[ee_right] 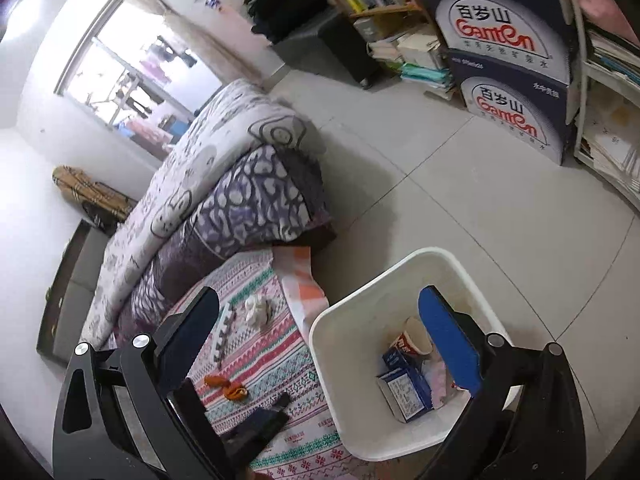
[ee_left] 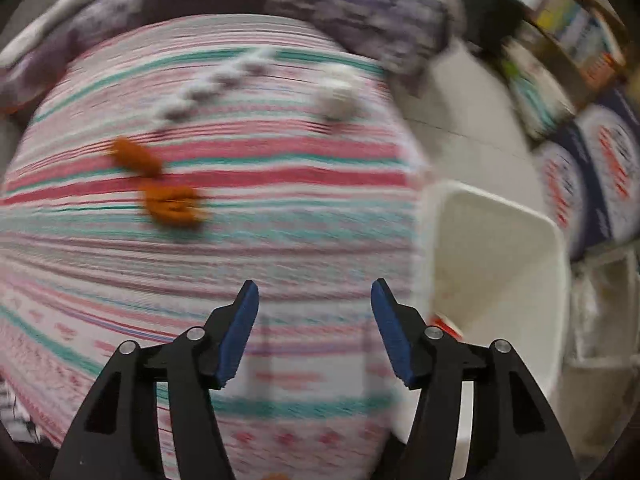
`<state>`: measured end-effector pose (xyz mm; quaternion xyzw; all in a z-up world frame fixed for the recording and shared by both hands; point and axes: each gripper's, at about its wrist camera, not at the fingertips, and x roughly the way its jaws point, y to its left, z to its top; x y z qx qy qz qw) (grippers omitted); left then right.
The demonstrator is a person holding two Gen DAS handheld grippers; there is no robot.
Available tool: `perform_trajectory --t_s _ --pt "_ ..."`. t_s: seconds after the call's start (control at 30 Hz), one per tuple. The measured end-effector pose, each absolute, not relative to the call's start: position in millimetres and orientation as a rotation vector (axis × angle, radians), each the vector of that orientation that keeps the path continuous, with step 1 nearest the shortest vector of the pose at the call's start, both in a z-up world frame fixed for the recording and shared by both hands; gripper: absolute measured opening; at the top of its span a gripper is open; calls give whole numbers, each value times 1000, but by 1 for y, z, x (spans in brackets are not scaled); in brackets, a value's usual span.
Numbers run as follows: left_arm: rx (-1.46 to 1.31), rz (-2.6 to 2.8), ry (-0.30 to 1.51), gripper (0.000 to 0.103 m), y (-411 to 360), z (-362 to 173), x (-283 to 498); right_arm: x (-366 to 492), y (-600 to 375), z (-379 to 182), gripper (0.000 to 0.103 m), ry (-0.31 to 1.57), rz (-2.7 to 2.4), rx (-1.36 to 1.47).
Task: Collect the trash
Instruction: 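Grasp the orange wrapper with the left tool while the right grasps the white tissue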
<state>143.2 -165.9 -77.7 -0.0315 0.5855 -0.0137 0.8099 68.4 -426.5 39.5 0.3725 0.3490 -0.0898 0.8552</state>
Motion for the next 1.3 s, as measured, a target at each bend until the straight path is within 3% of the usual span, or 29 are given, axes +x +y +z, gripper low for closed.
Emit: perform_trajectory --t_s 0.27,0.53,0.73,0.8,1.0,1.3 --pt "-386 201 1259 59 -65 -99 163 85 -401 32 96 795 -164 718" --pt "-571 224 1232 59 -43 -103 186 100 -382 26 96 843 -150 669" --pt "-497 204 1243 57 -63 -105 203 110 -370 19 96 878 -135 640" --pt "-459 195 1243 38 -68 -106 202 113 -364 18 96 886 -130 629" --pt "-361 74 1238 27 -58 -104 204 124 -346 12 96 915 -113 608" --pt "-142 3 1130 26 1 -50 172 155 -292 -13 96 987 -83 487"
